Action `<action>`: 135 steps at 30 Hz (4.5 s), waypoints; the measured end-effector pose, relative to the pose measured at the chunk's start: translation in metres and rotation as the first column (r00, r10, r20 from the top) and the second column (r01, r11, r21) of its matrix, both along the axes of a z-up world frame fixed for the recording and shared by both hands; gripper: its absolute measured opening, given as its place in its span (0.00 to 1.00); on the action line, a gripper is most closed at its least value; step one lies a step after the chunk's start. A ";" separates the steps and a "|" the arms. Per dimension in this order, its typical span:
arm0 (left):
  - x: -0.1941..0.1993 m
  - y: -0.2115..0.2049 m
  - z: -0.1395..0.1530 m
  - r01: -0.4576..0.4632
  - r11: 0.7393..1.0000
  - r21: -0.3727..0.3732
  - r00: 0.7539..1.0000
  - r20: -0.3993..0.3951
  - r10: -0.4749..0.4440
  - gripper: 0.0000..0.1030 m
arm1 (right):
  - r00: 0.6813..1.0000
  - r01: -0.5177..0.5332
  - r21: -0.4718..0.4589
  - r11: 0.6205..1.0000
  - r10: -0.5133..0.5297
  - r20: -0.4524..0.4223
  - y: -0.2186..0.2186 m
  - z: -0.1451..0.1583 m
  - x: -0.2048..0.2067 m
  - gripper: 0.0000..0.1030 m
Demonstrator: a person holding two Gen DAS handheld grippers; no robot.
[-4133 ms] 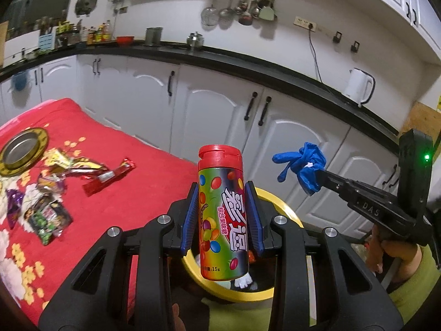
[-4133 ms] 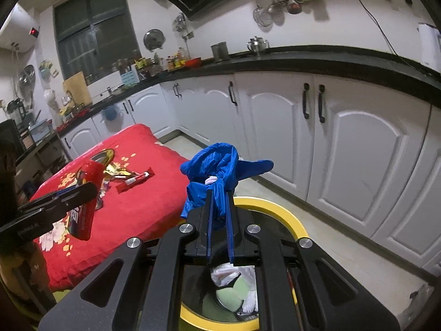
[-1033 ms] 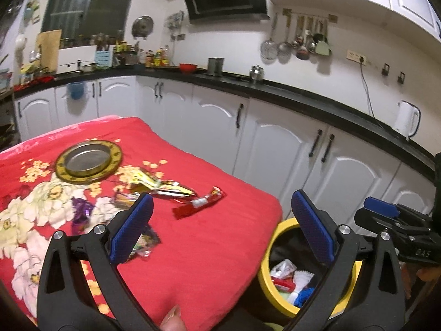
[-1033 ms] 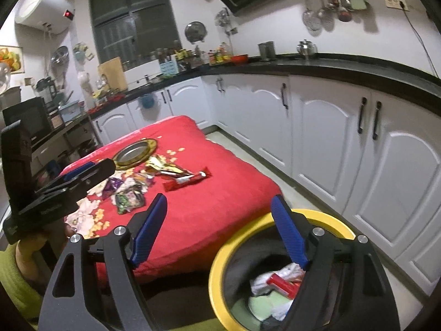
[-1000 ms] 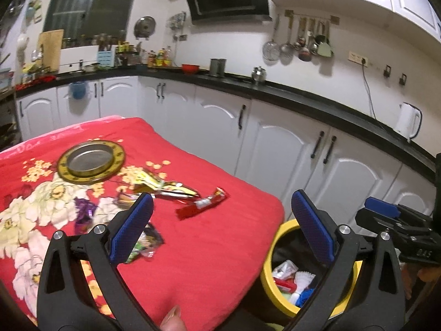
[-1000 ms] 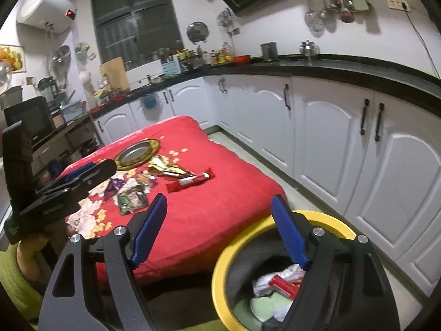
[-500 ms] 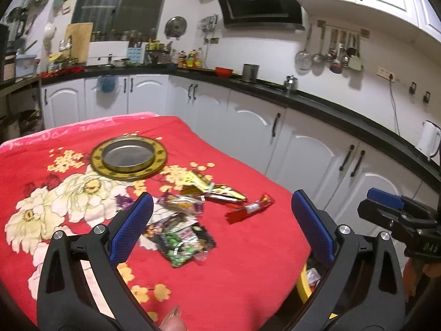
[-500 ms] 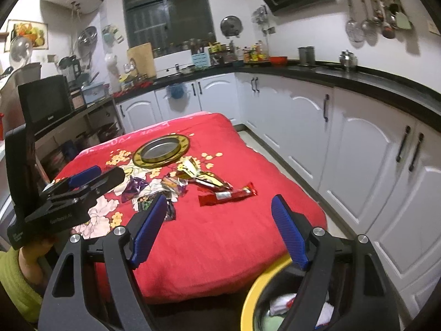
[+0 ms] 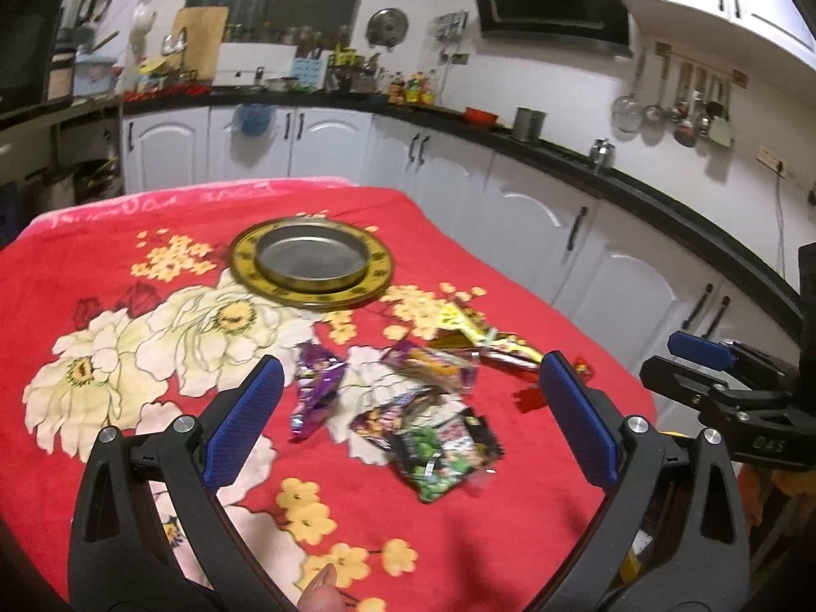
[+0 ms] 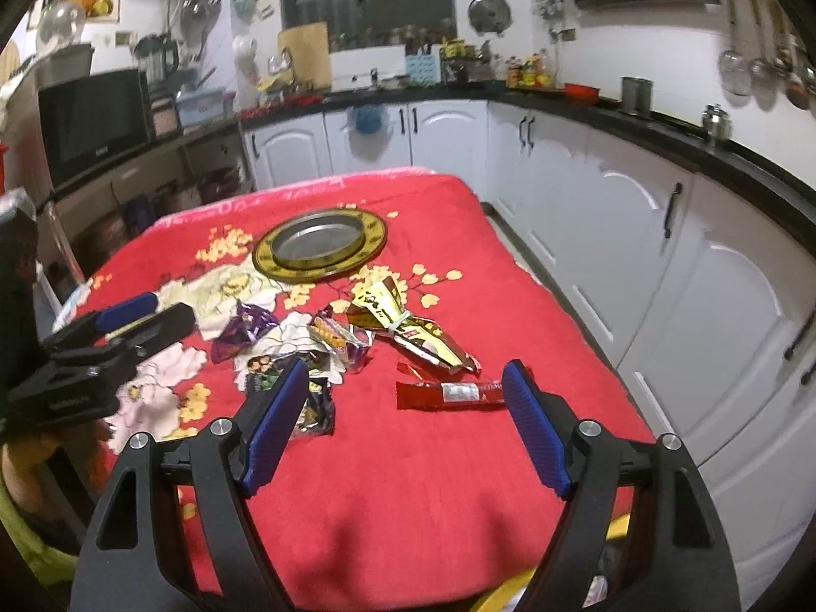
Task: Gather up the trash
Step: 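Move both tools back over the blanket toward the snack wrappers, then grasp the purple wrapper with the left tool while the right tool grasps the yellow snack bag, then carry the purple wrapper and yellow snack bag with both tools over the bin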
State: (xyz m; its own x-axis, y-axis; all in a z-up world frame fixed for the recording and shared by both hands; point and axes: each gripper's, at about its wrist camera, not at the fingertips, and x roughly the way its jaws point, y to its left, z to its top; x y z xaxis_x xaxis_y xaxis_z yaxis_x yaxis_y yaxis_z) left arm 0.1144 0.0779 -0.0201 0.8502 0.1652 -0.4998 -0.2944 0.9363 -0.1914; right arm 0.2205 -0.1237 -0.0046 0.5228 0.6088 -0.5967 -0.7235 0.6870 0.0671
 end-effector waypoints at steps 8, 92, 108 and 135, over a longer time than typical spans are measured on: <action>0.009 0.035 -0.021 -0.065 0.997 -0.043 0.995 -0.072 0.062 0.89 | 0.999 -0.042 -0.145 0.988 0.037 -0.037 0.040 -0.033 0.046 0.73; -0.012 -0.024 0.027 0.180 0.983 -0.027 0.984 0.019 -0.179 0.18 | 0.998 0.053 0.047 0.997 -0.052 -0.023 -0.051 0.015 -0.051 0.27; -0.016 -0.072 0.039 0.294 0.956 0.007 0.955 0.041 -0.294 0.18 | 0.981 0.196 0.055 0.979 -0.196 0.006 -0.116 0.022 -0.071 0.27; 0.003 -0.178 0.022 0.522 0.852 0.028 0.853 -0.019 -0.522 0.18 | 0.911 0.411 0.041 0.911 -0.409 -0.049 -0.225 -0.007 -0.086 0.27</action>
State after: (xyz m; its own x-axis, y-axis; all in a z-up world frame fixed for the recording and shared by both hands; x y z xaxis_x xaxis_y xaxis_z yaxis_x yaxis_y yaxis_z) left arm 0.1176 -0.1003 0.0021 0.8105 -0.2860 -0.5111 0.2374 0.9582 -0.1598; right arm 0.1349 -0.3482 -0.0115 0.7099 0.3752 -0.5960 -0.3752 0.9177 0.1307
